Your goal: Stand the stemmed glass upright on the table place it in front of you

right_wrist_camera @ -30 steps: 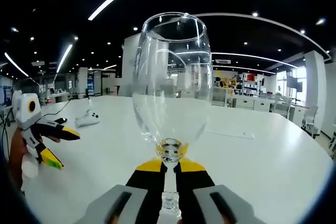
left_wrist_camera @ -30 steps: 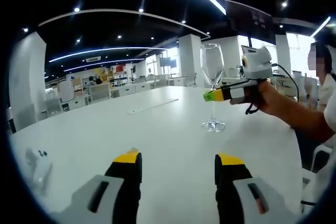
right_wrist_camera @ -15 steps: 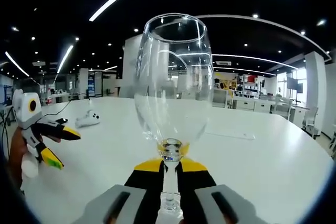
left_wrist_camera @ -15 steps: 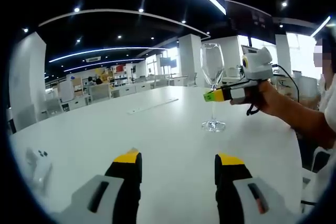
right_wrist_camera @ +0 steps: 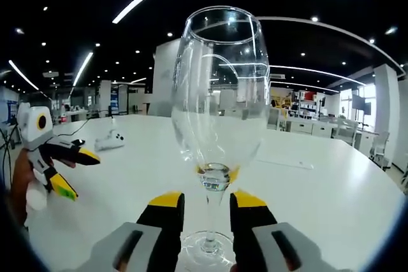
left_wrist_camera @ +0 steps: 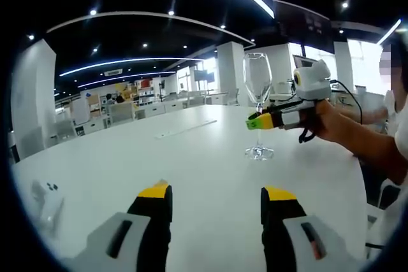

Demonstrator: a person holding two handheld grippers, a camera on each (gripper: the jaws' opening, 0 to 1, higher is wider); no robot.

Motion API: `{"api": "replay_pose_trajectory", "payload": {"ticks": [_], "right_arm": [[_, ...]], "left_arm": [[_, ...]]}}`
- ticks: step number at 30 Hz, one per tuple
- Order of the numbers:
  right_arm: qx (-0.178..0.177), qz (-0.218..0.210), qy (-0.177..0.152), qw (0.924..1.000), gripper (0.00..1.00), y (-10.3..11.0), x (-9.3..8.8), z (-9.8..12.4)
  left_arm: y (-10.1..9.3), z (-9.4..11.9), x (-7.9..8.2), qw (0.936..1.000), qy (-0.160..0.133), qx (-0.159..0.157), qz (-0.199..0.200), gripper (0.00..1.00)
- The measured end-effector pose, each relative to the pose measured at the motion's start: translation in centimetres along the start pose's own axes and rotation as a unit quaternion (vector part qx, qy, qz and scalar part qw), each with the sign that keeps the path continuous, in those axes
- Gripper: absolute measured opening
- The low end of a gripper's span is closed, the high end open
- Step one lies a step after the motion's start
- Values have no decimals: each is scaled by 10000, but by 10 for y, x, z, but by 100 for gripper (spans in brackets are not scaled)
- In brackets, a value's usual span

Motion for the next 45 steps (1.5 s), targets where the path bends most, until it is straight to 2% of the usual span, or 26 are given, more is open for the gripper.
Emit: {"api": "replay_pose_trajectory", "payload": {"ticks": [6, 25, 33, 45], "right_arm": [[10, 20, 59, 10000, 39, -1, -3, 0], [-43, -13, 53, 10000, 38, -4, -5, 9], [-108, -58, 26, 9999, 38, -4, -9, 20], [-199, -124, -84, 9997, 38, -6, -4, 37]], "left_arm": [[0, 0, 0, 10000, 7, 0, -5, 56], [-1, -1, -1, 10000, 8, -15, -12, 56], [-1, -1, -1, 10000, 13, -21, -18, 56], [0, -2, -1, 10000, 27, -13, -25, 56]]}}
Point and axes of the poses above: the point that each gripper's makers call its tool centre point, and the gripper's own axes: z roughly backward along the fingers, y roughly to its left, x roughly out of its top, the point moved 1 cm from there along z, roughly backward along the fingers, and after that the axes turned 4 degrees about y, right-handed, at the moved point
